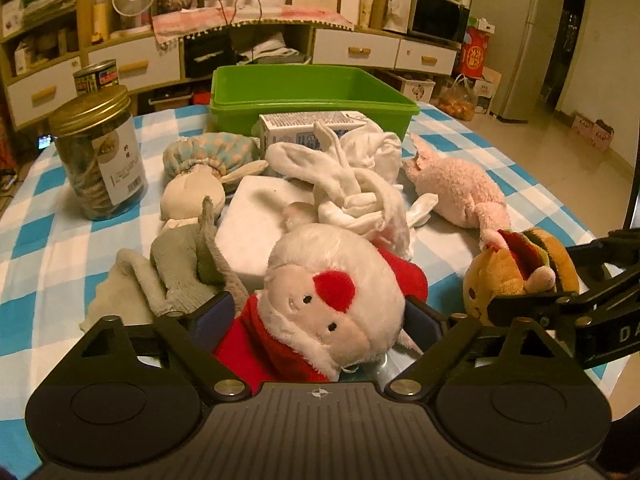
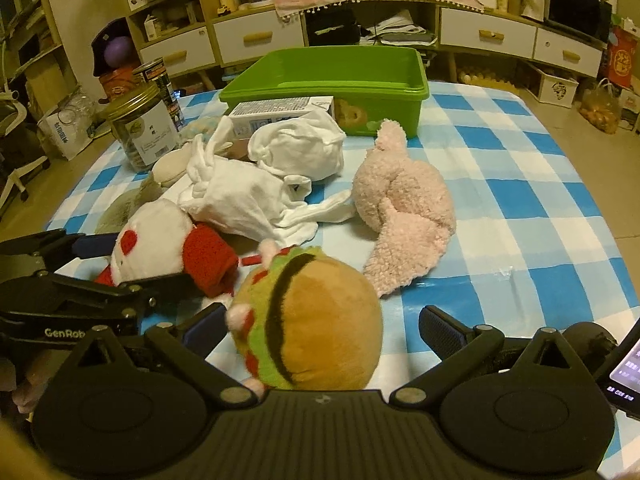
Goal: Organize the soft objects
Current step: 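Grasp the red-and-white Santa plush with the left tool while the right tool grasps the hamburger plush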
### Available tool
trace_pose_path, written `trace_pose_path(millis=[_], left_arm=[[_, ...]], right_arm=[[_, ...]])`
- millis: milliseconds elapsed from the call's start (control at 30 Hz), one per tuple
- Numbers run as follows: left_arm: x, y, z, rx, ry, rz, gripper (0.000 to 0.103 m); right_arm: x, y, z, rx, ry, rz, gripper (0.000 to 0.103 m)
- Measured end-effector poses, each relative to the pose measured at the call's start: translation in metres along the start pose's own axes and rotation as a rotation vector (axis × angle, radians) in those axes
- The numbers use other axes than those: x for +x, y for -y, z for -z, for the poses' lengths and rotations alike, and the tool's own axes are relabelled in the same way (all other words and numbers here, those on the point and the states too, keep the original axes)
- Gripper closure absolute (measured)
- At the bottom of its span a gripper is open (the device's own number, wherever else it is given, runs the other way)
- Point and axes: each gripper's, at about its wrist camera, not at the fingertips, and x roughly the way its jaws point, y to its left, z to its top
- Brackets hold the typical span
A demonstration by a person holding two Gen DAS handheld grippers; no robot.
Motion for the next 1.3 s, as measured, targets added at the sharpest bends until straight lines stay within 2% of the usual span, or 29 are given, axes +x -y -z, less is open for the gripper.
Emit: trace_pose_path(millis=[100, 167, 233, 367, 933, 1300], left_arm=[[-0.002, 0.0, 0.0, -0.004, 0.015, 0.023, 0.026], [-0.004, 0.0, -0.001, -0.006, 0.02, 0.029, 0.029], [-0.005, -0.001, -0.001, -0.012, 0.023, 0.035, 0.033], [-0.008, -0.002, -0.002, -0.027, 0.03, 0.039, 0.036], [-0.024, -0.003, -0.013, -0.054, 0.044, 0.062, 0.039], [-0.044, -0.005, -0.03, -0.077, 0.103, 0.086, 0.039]], right_arm=[[0.001, 0.0, 0.0, 0.004, -0.009, -0.01, 0.046], [0.002, 0.0, 0.0, 0.01, -0.013, -0.015, 0.058], [0.002, 0.001, 0.0, 0.019, -0.015, -0.024, 0.065], [0.0, 0.0, -0.001, 0.02, -0.005, -0.023, 0.07], [-0.013, 0.006, -0.011, 0.064, 0.046, -0.034, 0.072], [-0.029, 0.014, -0.025, 0.112, 0.106, -0.045, 0.072]])
